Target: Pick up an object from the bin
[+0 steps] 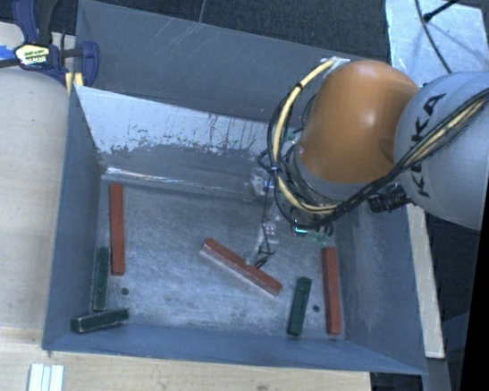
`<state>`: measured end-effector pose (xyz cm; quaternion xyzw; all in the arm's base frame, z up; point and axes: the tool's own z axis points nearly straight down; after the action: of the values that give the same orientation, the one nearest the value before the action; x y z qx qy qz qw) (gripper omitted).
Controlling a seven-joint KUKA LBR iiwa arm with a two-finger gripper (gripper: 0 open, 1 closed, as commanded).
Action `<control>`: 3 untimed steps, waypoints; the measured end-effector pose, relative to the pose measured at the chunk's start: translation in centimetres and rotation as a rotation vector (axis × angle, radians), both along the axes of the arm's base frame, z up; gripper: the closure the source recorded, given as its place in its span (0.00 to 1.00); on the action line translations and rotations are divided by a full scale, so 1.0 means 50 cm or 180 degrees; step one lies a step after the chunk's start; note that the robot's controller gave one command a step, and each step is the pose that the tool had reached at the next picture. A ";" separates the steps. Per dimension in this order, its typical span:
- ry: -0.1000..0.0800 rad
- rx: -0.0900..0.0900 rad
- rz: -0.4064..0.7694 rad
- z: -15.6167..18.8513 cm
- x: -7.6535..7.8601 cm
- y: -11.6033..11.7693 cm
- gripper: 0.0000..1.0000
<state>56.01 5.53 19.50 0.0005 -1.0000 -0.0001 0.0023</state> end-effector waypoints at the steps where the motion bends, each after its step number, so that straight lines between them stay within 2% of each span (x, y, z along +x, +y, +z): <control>1: -0.0026 0.0002 -0.0005 0.008 0.004 -0.001 1.00; 2: -0.0026 0.0001 -0.0006 0.008 0.004 -0.001 0.00; 3: 0.0002 -0.0001 0.0003 -0.259 -0.051 -0.018 0.00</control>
Offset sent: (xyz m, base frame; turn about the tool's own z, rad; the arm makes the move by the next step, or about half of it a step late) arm 0.0000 0.0000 0.0000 0.0000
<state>53.45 4.64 6.57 0.0010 -1.0000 0.0000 0.0026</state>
